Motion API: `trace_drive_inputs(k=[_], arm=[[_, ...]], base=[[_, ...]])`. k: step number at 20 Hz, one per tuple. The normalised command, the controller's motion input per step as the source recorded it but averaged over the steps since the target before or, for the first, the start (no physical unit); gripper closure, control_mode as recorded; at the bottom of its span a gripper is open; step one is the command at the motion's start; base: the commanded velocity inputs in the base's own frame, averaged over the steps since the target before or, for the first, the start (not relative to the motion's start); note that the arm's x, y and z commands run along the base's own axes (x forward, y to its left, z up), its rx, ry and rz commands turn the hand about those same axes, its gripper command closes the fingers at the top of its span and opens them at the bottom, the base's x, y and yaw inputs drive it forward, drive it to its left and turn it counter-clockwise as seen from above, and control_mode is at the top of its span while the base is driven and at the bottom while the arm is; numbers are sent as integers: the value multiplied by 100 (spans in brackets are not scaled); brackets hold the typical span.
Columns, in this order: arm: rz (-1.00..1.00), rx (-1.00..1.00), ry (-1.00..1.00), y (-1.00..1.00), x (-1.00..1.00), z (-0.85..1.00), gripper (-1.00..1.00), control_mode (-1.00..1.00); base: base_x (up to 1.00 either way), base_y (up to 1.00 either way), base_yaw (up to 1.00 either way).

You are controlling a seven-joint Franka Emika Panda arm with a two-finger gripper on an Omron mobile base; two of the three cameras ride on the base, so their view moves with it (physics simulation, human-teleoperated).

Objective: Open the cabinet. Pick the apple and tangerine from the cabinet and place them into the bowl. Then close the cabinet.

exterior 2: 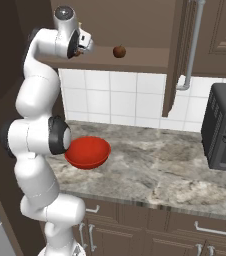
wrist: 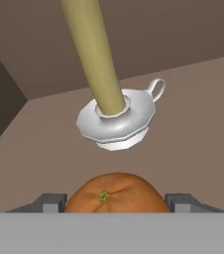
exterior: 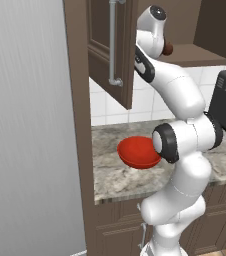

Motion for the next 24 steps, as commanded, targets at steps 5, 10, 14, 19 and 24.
trace_drive_inputs(k=[5, 10, 14, 19, 24], arm=[[0, 0, -7, 0, -43, 0, 100, -100], [1, 0, -21, 2, -69, 10, 100, -100], [1, 0, -30, 0, -97, 11, 100, -100], [1, 0, -16, 0, -100, 1, 100, -100], [0, 0, 7, 0, -100, 28, 100, -100]], base=[[0, 0, 0], [0, 0, 0], [0, 0, 0], [0, 0, 0], [0, 0, 0]])
